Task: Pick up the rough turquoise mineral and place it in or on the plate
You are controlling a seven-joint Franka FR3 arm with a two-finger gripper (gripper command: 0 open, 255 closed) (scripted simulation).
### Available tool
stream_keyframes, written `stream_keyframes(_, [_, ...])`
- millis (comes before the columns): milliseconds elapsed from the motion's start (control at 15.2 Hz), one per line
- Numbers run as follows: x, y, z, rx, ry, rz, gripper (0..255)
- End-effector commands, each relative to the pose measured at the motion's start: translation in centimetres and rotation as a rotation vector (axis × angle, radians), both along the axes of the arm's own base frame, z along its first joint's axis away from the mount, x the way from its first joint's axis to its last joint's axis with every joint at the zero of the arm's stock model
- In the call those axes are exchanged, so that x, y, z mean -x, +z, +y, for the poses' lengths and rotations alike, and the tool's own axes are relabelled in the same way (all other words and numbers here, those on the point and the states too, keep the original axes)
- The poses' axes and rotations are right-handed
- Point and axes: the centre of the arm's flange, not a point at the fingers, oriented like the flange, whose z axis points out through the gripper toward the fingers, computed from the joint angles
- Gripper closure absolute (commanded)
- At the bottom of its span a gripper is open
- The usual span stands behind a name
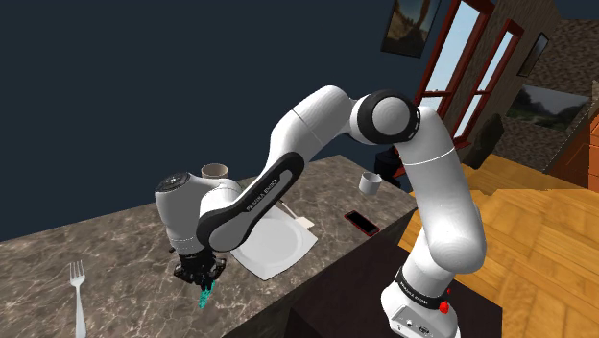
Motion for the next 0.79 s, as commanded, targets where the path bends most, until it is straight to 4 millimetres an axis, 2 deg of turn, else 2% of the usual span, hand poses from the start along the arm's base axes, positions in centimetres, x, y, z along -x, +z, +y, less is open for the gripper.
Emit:
stream_keyframes(0, [0.0, 0.0, 0.0, 0.0, 0.0, 0.0, 255])
stream_keyframes(330, [0.0, 0.0, 0.0, 0.0, 0.0, 0.0, 255])
stream_keyframes(396, [0.0, 0.0, 0.0, 0.0, 0.0, 0.0, 0])
stream_keyframes(594, [2.6, 2.6, 1.2, -0.065, -0.04, -0.058, 0])
stream_keyframes(726, [2.6, 1.6, 1.2, -0.065, -0.04, -0.058, 0])
